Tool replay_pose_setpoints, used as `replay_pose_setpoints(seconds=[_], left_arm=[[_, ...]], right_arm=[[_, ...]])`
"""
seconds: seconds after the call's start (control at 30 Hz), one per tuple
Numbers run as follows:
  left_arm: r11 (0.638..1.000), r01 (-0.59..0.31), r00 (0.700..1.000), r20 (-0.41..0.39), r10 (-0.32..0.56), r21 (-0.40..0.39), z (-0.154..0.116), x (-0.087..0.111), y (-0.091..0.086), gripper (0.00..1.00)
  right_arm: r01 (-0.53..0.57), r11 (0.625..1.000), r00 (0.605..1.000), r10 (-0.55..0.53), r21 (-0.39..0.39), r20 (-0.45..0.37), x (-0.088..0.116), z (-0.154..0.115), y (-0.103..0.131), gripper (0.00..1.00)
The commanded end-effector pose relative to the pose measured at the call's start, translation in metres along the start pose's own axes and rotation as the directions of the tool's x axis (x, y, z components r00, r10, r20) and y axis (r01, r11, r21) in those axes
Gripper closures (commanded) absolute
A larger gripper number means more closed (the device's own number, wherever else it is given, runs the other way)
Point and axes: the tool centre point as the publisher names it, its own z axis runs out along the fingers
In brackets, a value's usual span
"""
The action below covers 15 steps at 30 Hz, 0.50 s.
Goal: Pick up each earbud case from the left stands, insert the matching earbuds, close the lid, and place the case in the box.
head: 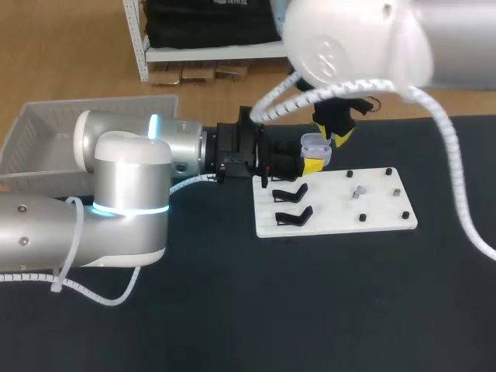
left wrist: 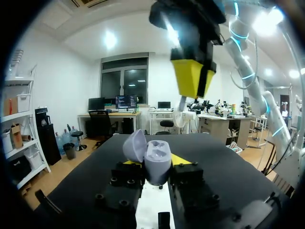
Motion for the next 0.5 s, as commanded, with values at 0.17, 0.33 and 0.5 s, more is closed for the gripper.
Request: replay_pose_setpoints(seconds=[0.17, 0.33, 0.5], left_arm=[[1.0, -0.005, 1.0, 0.01, 0.005, -0.006, -0.0001, 0.002, -0.001, 1.0], [1.0, -0.005, 1.0, 0.01, 0.005, -0.006, -0.0001, 0.002, -0.001, 1.0], [1.0, -0.005, 1.0, 0.01, 0.005, -0.006, -0.0001, 0.002, -0.001, 1.0]], right_arm=[[0.001, 0.997, 1.0, 0.0, 0.083, -0.016, 0.0001, 0.0071, 0.0198, 1.0], [-0.003, 0.997, 1.0, 0.005, 0.08, -0.015, 0.0009, 0.0066, 0.0222, 1.0], [-0.006, 0.997, 1.0, 0.007, 0.083, -0.019, 0.0038, 0.0076, 0.0234, 1.0]])
